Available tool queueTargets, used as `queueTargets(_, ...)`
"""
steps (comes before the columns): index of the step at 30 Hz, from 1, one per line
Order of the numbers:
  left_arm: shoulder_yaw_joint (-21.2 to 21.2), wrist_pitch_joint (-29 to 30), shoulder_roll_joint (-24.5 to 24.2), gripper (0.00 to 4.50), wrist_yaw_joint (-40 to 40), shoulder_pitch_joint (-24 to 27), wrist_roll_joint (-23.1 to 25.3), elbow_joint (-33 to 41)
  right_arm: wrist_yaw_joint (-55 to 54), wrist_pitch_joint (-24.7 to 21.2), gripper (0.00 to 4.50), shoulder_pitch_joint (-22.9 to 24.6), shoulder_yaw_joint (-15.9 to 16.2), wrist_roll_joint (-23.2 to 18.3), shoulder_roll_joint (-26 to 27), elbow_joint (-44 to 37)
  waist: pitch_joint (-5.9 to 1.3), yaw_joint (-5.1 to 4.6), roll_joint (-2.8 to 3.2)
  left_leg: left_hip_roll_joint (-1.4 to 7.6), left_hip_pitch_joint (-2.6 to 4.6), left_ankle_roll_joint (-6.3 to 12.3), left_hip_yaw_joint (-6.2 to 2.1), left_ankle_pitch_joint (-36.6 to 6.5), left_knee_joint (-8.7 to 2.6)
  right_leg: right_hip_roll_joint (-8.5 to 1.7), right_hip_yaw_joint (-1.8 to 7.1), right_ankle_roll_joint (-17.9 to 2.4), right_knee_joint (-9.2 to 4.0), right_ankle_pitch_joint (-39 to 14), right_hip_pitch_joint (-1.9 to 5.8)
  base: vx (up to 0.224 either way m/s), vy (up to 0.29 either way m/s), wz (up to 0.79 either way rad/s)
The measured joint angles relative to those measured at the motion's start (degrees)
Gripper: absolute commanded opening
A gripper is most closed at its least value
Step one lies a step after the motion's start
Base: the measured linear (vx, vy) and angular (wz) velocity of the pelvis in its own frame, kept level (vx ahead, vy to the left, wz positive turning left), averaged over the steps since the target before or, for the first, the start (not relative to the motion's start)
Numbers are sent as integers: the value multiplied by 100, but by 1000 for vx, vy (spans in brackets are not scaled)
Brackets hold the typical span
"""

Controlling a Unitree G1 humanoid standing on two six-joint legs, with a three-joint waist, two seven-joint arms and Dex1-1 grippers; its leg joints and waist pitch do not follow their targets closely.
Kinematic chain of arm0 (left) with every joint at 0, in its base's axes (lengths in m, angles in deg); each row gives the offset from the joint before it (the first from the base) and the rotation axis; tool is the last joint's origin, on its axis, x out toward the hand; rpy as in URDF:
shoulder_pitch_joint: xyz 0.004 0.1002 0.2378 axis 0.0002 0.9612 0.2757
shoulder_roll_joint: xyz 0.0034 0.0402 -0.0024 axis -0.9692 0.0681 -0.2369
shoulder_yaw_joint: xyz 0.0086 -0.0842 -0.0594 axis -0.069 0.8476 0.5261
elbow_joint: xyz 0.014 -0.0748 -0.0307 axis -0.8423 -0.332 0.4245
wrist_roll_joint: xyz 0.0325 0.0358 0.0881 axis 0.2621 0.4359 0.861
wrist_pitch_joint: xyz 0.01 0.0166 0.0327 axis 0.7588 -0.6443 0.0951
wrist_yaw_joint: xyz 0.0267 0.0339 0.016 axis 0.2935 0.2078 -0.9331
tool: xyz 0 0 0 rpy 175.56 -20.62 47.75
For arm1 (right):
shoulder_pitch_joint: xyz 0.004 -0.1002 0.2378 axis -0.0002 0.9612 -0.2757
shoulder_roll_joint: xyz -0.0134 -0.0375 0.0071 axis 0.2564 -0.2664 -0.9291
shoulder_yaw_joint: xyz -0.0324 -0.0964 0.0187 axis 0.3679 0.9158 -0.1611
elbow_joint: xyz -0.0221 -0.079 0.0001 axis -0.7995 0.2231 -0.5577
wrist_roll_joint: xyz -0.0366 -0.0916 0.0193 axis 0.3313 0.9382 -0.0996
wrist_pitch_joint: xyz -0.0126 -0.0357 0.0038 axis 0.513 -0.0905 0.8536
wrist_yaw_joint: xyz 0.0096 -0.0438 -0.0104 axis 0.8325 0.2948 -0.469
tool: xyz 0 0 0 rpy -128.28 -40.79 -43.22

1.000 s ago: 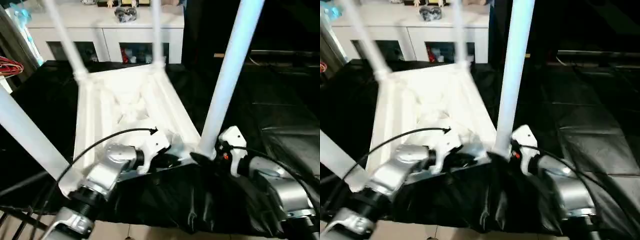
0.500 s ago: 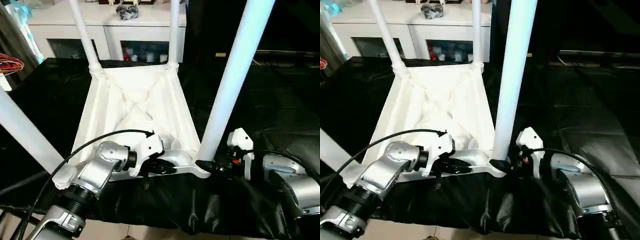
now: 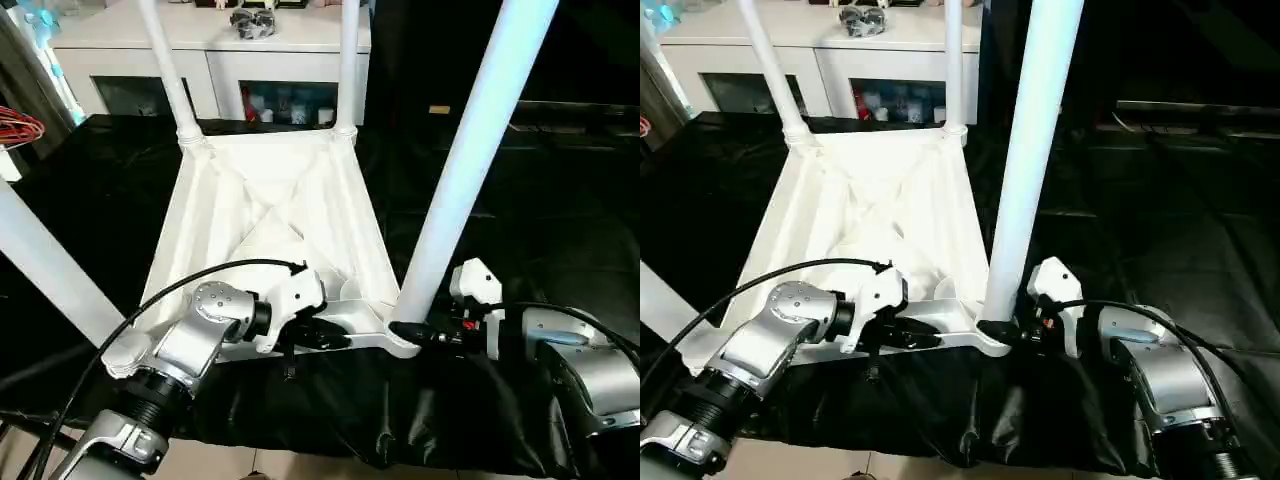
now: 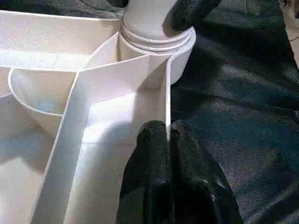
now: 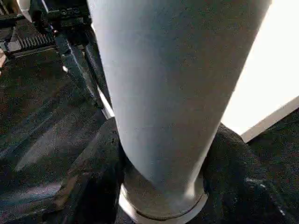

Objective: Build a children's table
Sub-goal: Rotate leg to tighten

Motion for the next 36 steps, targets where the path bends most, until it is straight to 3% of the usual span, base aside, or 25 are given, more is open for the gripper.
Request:
queueTargets(6,62,191,313,0,521,-1,130,-57,-725,-84,204,237,-245,83,354,-106,-10,27,11,0,20,-1,0,-1,5,0,3,-6,3,4,16,0,0,0)
queueTargets(13,192,659,1021,0,1850,-50,461,-139,-2850,-331,204,131,-640,482,1496,54,-22,-135,22,-3,38,-3,-3,-1,-5,0,3,7,0,-3,14,0,0,0)
queueTargets(15,254,751,1245,0,2213,-89,546,-248,-3514,-373,204,-78,-669,703,1849,251,-34,-222,41,-5,38,-3,-6,-1,-3,0,5,9,-5,-4,11,0,0,0)
queueTargets(18,278,771,1371,0,2483,-154,588,-363,-3985,-429,204,-264,-689,857,2102,410,-45,-270,55,-6,39,-3,-10,-1,-8,0,3,11,-9,-4,10,0,0,0)
queueTargets(20,279,768,1373,0,2483,-160,590,-366,-4031,-429,204,-263,-690,862,2124,405,-47,-265,50,-6,39,-3,-11,-1,-17,1,3,11,-10,-4,9,0,0,0)
queueTargets(21,279,768,1373,0,2478,-160,590,-365,-4033,-429,259,-263,-691,860,2126,401,-48,-266,51,-6,39,-3,-10,-1,-18,1,3,11,-10,-4,9,0,0,0)
queueTargets(29,274,693,1187,0,2115,-59,560,-177,-3482,-706,319,-186,-797,468,2004,155,-46,-258,49,-7,33,-4,-9,-1,-46,2,-1,13,-15,-2,-2,0,0,0)
queueTargets(31,253,674,1130,0,1924,-51,518,-147,-3217,-777,342,-162,-769,398,1842,92,-46,-231,51,-6,32,-9,-9,1,-56,2,-5,11,-15,0,-4,0,0,0)
queueTargets(34,149,541,892,0,1414,-8,355,-49,-2476,-799,349,-21,-522,351,1320,-112,-47,-81,56,-4,25,-11,-4,3,-70,3,-5,1,-15,5,-2,0,0,0)
queueTargets(36,144,456,752,0,1184,-1,307,-23,-2134,-770,349,-1,-440,319,1125,-144,-47,-55,59,-3,16,-12,-3,4,-70,3,-5,5,-15,1,-5,0,0,0)
